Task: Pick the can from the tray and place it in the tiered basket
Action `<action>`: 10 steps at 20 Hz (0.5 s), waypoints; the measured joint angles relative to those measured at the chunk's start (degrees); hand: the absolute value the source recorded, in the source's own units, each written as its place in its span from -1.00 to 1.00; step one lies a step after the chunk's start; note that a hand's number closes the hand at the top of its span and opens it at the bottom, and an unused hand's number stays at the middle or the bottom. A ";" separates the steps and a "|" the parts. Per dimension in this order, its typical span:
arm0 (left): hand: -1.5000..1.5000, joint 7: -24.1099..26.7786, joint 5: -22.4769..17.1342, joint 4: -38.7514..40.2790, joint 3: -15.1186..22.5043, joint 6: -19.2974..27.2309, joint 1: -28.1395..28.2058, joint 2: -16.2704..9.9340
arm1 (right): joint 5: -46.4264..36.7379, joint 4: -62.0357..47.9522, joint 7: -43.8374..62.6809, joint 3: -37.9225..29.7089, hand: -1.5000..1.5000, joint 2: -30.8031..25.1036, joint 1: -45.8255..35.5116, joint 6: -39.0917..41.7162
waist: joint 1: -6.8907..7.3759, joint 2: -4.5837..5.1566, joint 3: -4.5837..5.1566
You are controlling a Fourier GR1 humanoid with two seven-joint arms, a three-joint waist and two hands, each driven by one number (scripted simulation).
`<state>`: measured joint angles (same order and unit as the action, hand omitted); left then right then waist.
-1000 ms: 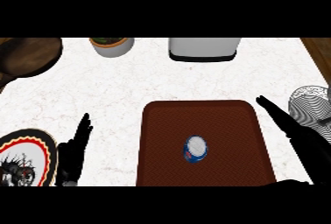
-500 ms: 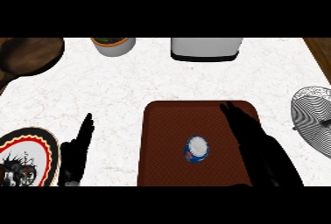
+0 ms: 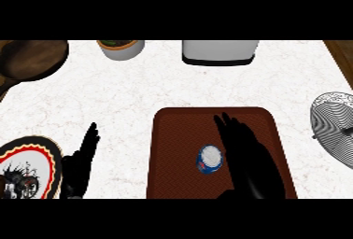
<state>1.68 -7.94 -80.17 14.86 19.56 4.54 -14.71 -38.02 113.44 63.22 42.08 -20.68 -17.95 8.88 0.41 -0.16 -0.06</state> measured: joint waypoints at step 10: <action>0.00 -1.18 1.39 -0.71 -0.58 -0.06 0.35 1.06 | -2.51 -7.76 -0.62 -0.58 -1.00 9.04 -1.56 3.66 | -0.12 0.02 -0.03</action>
<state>0.50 -6.55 -80.88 14.28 19.51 4.89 -13.65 -40.53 105.68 62.59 41.50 -11.64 -19.51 12.54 0.28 -0.14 -0.09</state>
